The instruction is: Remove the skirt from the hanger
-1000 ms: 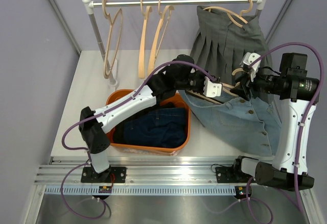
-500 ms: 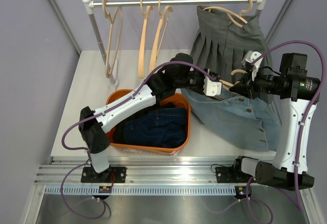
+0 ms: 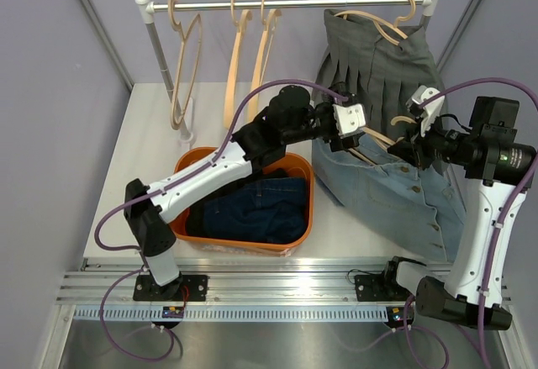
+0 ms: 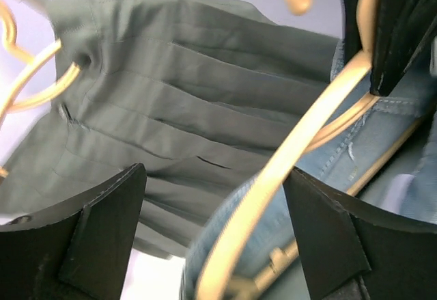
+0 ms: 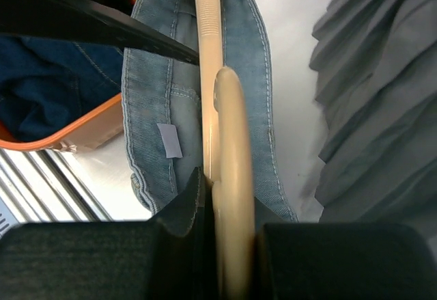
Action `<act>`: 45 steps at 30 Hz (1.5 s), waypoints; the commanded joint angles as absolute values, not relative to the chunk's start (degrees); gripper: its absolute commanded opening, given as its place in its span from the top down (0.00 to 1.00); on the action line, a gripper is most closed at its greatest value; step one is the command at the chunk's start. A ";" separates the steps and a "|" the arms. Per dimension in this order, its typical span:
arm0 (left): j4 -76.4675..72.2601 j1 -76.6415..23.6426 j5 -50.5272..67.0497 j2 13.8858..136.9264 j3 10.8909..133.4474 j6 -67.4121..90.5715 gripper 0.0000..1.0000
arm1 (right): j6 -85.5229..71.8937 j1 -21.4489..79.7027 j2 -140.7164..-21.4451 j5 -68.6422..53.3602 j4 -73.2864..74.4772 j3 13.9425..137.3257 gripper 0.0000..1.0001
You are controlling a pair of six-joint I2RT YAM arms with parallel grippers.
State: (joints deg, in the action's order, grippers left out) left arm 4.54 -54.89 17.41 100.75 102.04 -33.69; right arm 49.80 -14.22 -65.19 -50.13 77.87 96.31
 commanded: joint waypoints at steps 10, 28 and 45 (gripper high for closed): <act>13.96 -50.38 -5.81 97.03 109.59 7.52 0.30 | 44.91 -16.61 -63.63 -42.80 75.06 95.97 1.00; 28.65 -47.72 7.29 105.38 116.46 16.00 0.41 | 43.24 -16.61 -63.98 -44.03 74.09 97.65 1.00; 29.62 -47.90 1.17 109.86 115.84 12.49 1.00 | 41.66 -16.61 -63.28 -44.39 73.04 98.79 1.00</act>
